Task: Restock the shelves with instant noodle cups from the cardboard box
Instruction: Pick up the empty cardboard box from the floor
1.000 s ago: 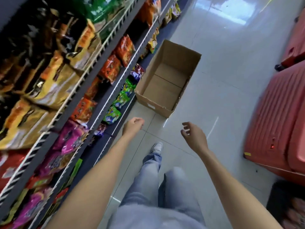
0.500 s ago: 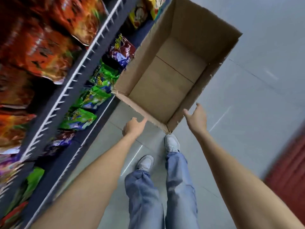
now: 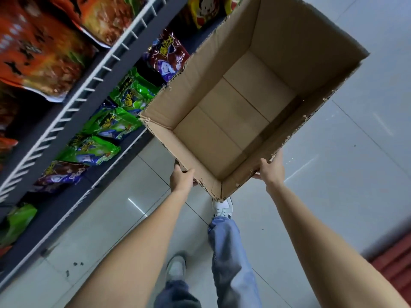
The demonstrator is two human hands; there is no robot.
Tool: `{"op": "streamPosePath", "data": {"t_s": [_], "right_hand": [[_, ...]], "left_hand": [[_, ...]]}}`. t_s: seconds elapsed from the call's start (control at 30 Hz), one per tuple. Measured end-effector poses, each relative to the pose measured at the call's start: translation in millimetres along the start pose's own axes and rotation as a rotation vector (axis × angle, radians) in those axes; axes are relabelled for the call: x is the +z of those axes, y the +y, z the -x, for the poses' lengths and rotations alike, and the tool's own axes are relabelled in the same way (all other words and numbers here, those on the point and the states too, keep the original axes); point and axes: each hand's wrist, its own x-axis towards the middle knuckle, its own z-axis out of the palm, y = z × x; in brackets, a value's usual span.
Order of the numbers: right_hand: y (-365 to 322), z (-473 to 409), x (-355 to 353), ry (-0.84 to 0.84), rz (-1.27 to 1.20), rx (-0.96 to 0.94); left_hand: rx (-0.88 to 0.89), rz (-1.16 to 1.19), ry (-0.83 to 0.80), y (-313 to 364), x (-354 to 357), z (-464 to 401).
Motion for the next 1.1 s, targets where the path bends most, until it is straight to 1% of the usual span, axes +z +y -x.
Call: {"op": "streamPosePath", "data": {"t_s": [0.07,0.2,0.3,0.37,0.47,0.53,0.73,0.8,0.87,0.93,1.07,1.1], "right_hand": [[-9,21,-13,0.006,-0.009,-0.007],[-13,81,-41,0.002,0.005,0.02],[-2,137,-57,-0.007,-0.011,0.021],[12,178,-67,-0.023,-0.004,0.031],[34,244,-80,-0.04,0.02,0.035],[48,285,-84,-0.057,0.023,0.024],[99,399,-73,-0.199,0.163,-0.073],[112,443,-61,-0.266,0.201,-0.088],[129,481,-47,-0.347,0.238,-0.124],[146,513,-31,-0.407,0.293,-0.157],[176,565,5,-0.504,0.475,-0.225],[182,576,16,-0.527,0.505,-0.221]], "left_hand": [[0.02,0.036,-0.014,2,-16,19],[0.028,0.01,-0.081,-2,-53,69],[0.017,-0.001,-0.119,-16,-87,111],[0.016,0.012,-0.116,-35,-113,145],[0.127,-0.028,0.016,-75,-155,200],[0.199,-0.011,0.075,-105,-183,232],[0.233,0.137,0.154,-215,-274,307],[0.284,0.154,0.198,-259,-302,332],[0.374,0.099,0.253,-307,-327,359],[0.478,-0.014,0.296,-356,-348,383],[0.523,-0.321,0.291,-446,-389,420],[0.533,-0.396,0.312,-467,-399,427]]}}
